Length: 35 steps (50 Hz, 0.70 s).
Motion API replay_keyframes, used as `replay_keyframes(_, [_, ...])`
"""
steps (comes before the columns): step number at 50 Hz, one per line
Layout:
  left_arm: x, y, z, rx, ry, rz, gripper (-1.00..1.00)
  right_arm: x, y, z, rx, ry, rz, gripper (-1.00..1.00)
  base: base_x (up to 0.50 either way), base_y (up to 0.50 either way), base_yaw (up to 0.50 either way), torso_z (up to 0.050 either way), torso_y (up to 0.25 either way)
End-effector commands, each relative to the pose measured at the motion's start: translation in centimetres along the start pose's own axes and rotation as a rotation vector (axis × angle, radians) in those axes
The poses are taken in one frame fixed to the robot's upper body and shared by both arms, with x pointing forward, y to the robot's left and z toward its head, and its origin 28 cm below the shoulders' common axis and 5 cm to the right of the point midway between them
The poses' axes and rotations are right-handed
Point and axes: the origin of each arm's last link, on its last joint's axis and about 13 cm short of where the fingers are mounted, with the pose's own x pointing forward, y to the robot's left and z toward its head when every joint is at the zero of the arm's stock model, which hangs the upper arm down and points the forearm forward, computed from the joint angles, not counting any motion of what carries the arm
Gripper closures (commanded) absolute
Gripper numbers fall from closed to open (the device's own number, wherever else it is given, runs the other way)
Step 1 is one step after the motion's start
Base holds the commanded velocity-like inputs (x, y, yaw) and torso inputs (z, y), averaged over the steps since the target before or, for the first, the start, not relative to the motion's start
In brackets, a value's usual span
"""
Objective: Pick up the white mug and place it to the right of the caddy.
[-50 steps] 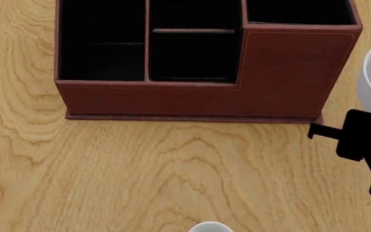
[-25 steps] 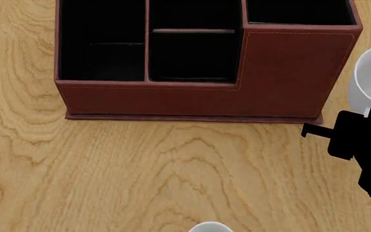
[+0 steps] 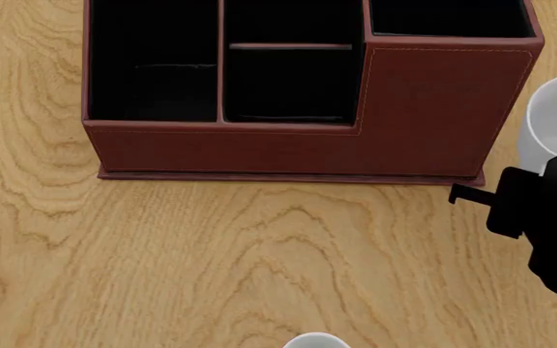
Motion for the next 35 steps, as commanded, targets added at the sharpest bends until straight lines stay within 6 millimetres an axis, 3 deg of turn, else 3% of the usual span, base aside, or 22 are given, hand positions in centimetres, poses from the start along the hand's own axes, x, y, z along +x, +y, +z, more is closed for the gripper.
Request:
replay_keyframes(1, [0.0, 0.0, -0.1, 0.003, 0.002, 0.0, -1.0, 0.6, -0.1, 0.2, -0.012, -0.012, -0.017, 1.0, 0.0, 0.0, 0.0, 0.0, 0.0])
replay_keyframes(35, [-0.1, 0.1, -0.1, 0.007, 0.006, 0.005, -1.0, 2.3, -0.2, 0.0, 0.005, 0.014, -0.042, 1.0, 0.0, 0.0, 0.0, 0.0, 0.0])
